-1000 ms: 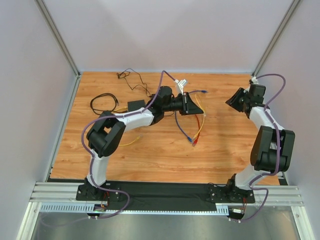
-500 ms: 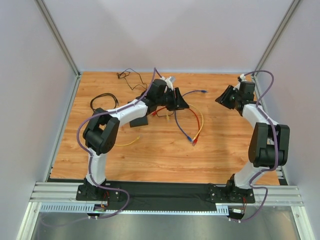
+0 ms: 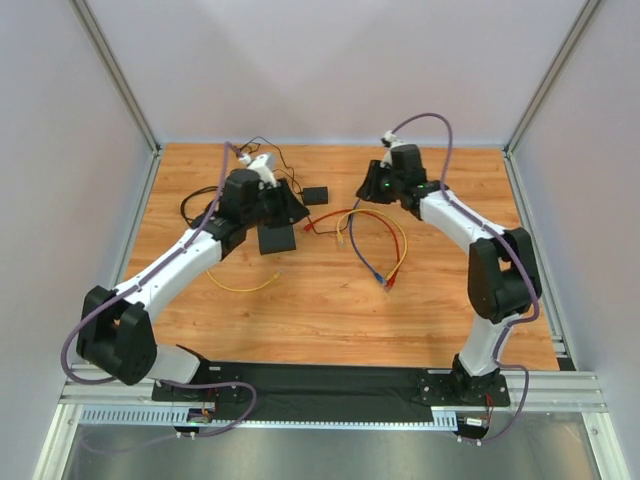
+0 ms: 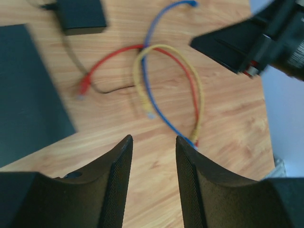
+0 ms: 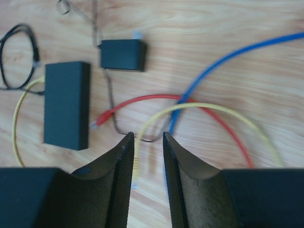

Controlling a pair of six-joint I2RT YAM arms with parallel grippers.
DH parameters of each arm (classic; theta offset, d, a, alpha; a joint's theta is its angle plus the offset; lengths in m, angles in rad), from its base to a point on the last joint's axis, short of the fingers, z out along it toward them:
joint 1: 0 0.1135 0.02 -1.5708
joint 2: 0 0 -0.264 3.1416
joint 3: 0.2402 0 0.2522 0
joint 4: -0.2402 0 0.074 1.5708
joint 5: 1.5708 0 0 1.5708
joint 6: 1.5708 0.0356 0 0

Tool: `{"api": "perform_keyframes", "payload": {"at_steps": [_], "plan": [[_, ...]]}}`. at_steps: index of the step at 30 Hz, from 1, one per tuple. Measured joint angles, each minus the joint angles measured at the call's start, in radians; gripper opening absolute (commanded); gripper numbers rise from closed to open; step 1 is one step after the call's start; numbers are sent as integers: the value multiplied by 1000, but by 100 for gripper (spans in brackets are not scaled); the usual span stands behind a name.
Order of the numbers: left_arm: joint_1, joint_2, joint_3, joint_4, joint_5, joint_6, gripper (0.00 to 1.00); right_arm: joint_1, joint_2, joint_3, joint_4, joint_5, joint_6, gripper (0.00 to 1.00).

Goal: Pull the plug from the switch port

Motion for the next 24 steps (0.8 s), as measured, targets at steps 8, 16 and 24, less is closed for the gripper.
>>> {"api": "perform_keyframes", "payload": {"at_steps": [8,16,24], "plan": [[266,-113,-373,105,2,-143,49,291,208,265,-20,44,-31,29],[388,-157,-505,313,-9,-342,43,353,449,459,-52,-21,-29,20],[449,2,-568,504,-14,-511,39,362,525,516,-86,-69,-30,8]]}}
